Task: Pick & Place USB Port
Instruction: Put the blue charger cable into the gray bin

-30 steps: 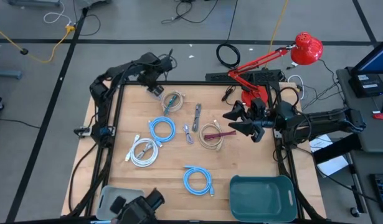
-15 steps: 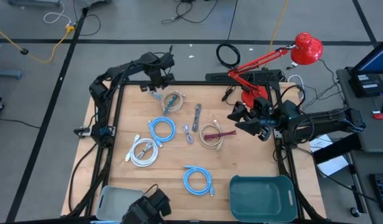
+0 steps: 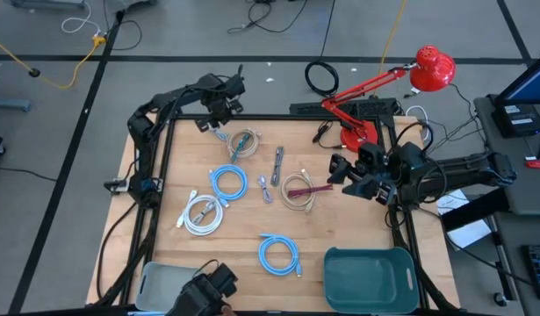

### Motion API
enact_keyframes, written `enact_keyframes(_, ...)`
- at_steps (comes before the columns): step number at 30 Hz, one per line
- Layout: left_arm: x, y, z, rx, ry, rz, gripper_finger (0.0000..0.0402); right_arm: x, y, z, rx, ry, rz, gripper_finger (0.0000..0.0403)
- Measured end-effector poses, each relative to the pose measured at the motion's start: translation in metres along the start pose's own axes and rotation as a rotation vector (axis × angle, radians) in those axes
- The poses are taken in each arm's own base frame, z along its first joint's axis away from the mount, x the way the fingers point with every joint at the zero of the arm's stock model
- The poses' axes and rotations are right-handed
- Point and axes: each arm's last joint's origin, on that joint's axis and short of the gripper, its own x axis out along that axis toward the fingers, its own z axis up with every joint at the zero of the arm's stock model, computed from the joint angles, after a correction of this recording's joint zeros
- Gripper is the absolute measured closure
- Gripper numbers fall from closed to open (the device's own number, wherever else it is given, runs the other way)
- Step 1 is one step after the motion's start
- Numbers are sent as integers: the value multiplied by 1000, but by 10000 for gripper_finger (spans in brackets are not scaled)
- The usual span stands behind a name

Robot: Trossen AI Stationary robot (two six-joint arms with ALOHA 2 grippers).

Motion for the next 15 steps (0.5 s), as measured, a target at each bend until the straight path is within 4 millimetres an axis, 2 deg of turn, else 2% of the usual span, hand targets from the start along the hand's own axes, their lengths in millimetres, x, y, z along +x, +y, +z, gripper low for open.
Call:
enact_keyframes(9, 26, 9, -10, 19, 53, 52, 227, -1, 3, 0, -3, 34, 43, 190)
enact_keyframes(15, 26, 6, -11, 24, -19, 39, 205, -1, 4, 0, -5, 50, 60, 190)
